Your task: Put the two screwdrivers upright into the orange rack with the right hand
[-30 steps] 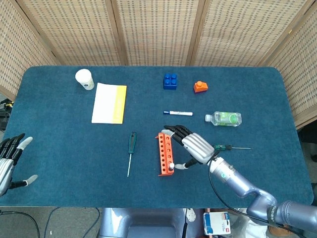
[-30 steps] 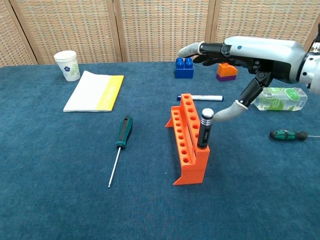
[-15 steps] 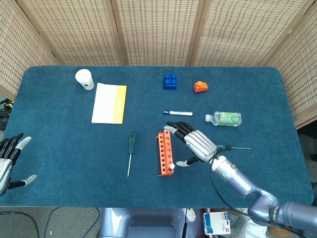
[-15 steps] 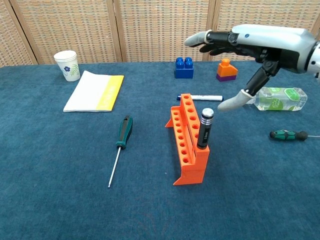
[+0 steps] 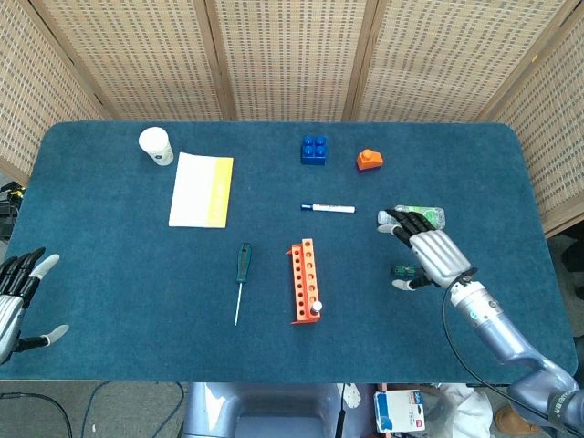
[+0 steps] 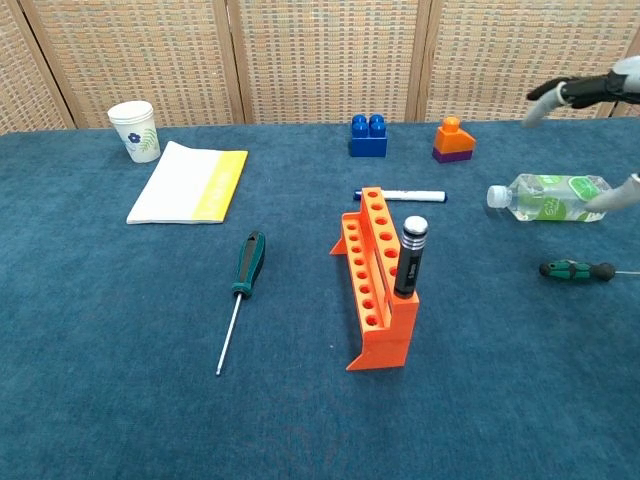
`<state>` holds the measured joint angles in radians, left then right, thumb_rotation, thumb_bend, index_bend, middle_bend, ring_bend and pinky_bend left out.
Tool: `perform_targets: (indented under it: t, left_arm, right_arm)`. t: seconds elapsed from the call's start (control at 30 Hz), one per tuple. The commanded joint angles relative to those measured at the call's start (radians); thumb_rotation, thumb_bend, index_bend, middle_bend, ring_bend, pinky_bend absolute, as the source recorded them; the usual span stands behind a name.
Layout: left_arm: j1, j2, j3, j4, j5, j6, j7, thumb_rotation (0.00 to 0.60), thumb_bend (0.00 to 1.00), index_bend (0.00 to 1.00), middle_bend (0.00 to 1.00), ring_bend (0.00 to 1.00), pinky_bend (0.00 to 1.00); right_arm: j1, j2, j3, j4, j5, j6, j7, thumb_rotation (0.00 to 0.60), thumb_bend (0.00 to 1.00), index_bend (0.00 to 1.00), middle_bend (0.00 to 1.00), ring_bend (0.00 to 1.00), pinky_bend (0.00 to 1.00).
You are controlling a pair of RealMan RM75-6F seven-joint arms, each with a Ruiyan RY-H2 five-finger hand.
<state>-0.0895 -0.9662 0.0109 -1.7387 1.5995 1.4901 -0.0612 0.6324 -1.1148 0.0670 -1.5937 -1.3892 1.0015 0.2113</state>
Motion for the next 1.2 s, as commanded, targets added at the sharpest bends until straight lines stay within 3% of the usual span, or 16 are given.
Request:
perform_targets:
  t: [0.03, 0.4, 0.67, 1.2]
  left_arm:
    - [0.002, -0.001, 0.003, -0.001, 0.008, 0.005, 0.003, 0.6, 0.0, 0.0, 0.0, 0.0, 0.0]
    - [-0.004, -0.002, -0.004, 0.002, -0.009, -0.007, 0.003, 0.6, 0.0, 0.0, 0.0, 0.0, 0.0]
    - [-0.007, -0.002, -0.01, -0.001, -0.024, -0.014, 0.007, 0.6, 0.0, 0.0, 0.0, 0.0, 0.0]
    - [-0.011, -0.006, -0.013, -0.002, -0.034, -0.022, 0.017, 0.6, 0.0, 0.0, 0.0, 0.0, 0.0]
  right_arm:
    - [-0.026, -0.028, -0.022, 0.065, 0.071, -0.041, -0.065, 0.6, 0.0, 0.25, 0.0, 0.0, 0.0]
    - [-0.036, -0.212, -0.03, 0.273, 0.195, -0.096, -0.245, 0.6, 0.04, 0.36, 0.0, 0.0, 0.0]
    - [-0.032, -0.341, -0.024, 0.446, 0.157, -0.073, -0.297, 0.6, 0.14, 0.4, 0.0, 0.0, 0.0]
    - [-0.027, -0.386, -0.006, 0.508, 0.128, -0.119, -0.277, 0.6, 0.21, 0.42, 0.0, 0.0, 0.0]
